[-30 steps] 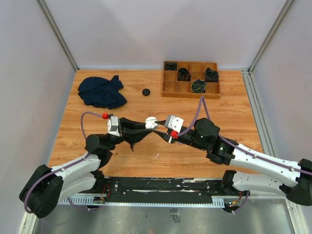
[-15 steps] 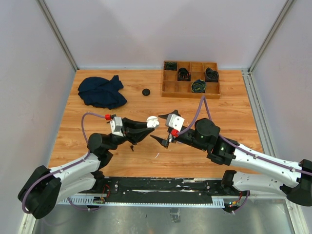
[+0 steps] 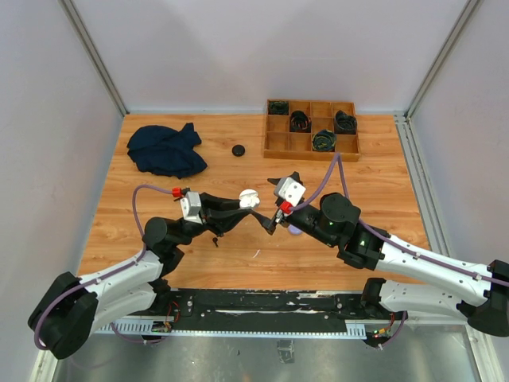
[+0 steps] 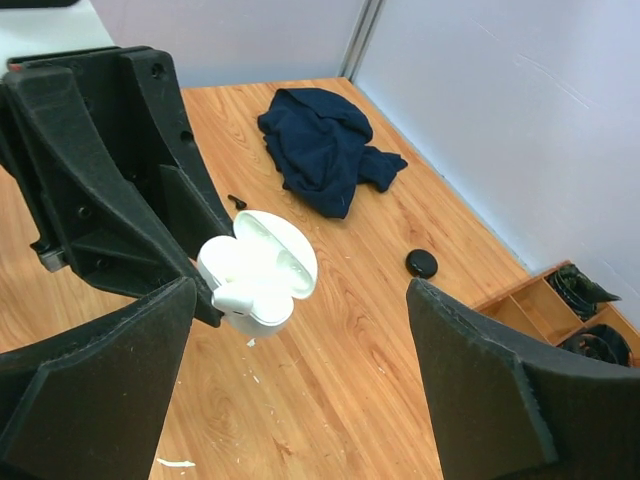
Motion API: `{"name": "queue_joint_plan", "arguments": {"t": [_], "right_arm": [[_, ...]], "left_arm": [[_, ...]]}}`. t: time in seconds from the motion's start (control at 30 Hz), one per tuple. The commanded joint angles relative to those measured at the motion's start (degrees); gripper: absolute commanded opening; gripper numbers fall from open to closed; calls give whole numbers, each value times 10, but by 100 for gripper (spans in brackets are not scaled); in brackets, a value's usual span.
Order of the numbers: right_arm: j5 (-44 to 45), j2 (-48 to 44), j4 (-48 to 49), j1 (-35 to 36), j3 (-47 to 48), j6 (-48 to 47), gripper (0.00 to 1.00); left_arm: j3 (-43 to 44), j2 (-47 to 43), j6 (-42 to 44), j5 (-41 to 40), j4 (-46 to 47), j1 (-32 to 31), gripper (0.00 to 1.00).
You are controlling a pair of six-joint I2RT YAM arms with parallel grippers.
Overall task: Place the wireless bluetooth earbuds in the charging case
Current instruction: Place the earbud in the charging case.
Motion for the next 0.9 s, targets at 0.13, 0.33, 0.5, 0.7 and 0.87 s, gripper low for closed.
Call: {"name": "queue_joint_plan", "arguments": {"t": [0.13, 0.33, 0.5, 0.7, 0.87], "right_arm": [[62, -20, -8, 17, -16, -13, 88], [88, -47, -39, 15, -22, -23, 89], [81, -55, -53, 5, -21, -18, 90], [37, -54, -76, -11, -15, -7, 91], [-57, -62, -99, -53, -15, 15, 91]], "left_arm": [[-1, -17, 10, 12, 17, -5, 0], [-8, -19, 5, 25, 32, -6, 0], [-7, -13, 1, 41, 32, -5, 0], [-9, -15, -9, 42, 32, -5, 0], [-12, -15, -16, 44, 32, -5, 0]]}}
